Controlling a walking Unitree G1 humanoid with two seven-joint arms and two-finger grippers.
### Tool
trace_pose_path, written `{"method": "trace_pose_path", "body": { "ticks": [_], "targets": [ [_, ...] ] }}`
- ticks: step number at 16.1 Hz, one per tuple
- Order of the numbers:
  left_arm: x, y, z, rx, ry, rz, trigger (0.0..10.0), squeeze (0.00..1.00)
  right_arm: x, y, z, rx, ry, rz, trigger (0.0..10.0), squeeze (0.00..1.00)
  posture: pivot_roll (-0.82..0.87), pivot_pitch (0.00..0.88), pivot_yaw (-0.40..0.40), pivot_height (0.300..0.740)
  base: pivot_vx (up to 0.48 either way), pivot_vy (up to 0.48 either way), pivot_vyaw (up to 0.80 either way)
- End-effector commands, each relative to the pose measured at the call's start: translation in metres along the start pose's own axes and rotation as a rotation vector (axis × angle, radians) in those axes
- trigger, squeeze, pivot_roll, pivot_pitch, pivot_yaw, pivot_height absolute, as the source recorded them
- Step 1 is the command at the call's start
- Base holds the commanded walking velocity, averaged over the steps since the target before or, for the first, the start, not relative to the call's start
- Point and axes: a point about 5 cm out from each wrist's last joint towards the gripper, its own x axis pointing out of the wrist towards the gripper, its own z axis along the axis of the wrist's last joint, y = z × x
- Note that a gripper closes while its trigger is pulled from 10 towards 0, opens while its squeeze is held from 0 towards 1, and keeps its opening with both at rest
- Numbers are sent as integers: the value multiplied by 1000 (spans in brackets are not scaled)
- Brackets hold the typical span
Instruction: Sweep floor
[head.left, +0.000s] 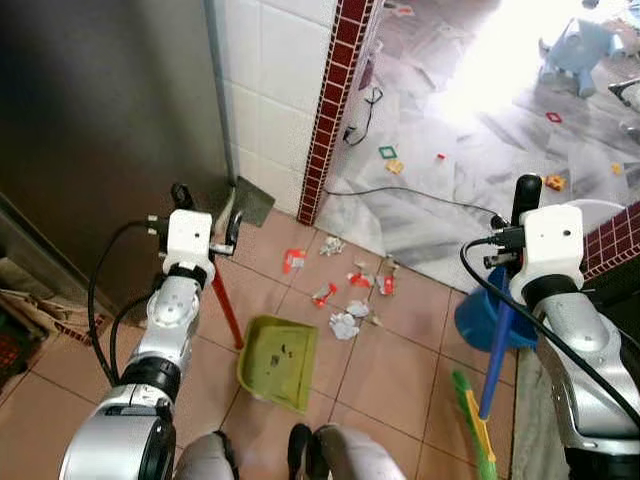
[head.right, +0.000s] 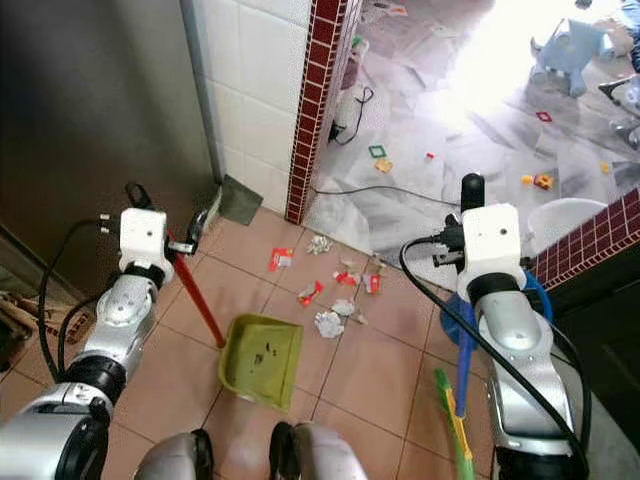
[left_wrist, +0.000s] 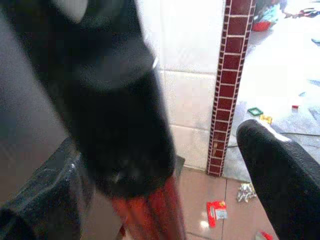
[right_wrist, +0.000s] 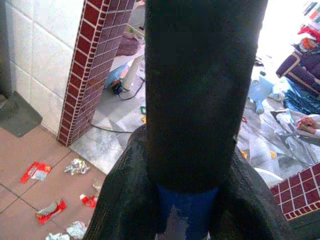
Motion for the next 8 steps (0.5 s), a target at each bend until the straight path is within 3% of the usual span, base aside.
{"method": "trace_pose_path", "body": {
  "ticks": [1, 8],
  "targets": [
    [0, -1, -3, 9, 10, -7, 10000, 0, -5, -8, 8, -42, -27, -24, 10000, 0, -361, 183, -181, 740, 0, 0, 0],
    [3, 0, 3, -22, -31, -13, 10000, 0, -5, -6, 7, -42, -16, -6, 10000, 0, -354, 180, -188, 740, 0, 0, 0]
  ]
}}
